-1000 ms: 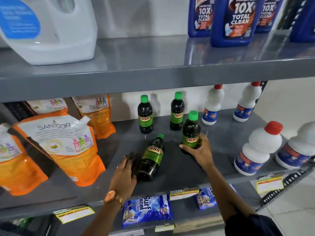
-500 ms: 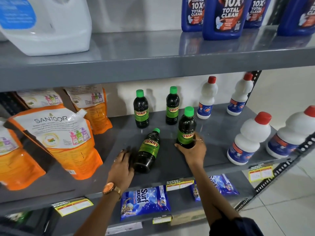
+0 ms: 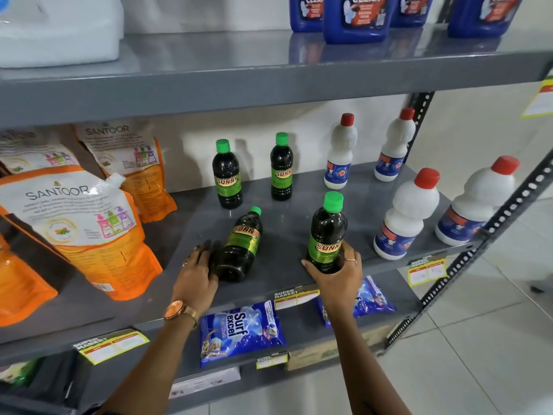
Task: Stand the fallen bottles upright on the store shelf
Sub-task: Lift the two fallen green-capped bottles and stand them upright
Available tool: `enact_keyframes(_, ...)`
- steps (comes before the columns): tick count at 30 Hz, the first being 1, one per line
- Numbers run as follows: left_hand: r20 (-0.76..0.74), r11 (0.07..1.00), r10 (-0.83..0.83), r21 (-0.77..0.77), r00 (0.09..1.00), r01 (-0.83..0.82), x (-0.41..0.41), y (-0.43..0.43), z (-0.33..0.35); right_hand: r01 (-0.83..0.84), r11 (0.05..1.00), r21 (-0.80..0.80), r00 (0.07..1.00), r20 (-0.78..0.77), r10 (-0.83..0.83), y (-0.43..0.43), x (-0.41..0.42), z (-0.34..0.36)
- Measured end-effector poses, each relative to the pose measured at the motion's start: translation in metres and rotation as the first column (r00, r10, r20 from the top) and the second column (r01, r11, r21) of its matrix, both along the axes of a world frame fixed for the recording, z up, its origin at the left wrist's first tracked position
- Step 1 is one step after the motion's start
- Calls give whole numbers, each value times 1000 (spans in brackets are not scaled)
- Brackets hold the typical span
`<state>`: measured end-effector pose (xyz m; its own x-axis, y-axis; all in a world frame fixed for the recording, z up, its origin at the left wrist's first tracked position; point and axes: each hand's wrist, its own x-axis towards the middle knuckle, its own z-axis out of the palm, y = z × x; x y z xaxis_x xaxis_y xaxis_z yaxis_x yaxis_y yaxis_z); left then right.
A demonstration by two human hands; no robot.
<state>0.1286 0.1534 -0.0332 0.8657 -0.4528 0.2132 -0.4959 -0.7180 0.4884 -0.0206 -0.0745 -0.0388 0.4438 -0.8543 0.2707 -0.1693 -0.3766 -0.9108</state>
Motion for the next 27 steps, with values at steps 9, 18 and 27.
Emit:
enact_keyframes(9, 15, 1000, 13, 28, 1000, -14, 0, -1, 0, 3, 1000, -30, 1000, -21, -4, 1, -8, -8)
enact_keyframes(18, 12, 999, 14, 43, 1000, -14, 2, -1, -1, -7, 999, -50, 997, -74, 3, 2, -13, -11)
enact_keyframes(27, 14, 1000, 3, 25, 1000, -4, 0, 1, 2, -12, 998, -55, 999, -54, 9, 4, -13, -11)
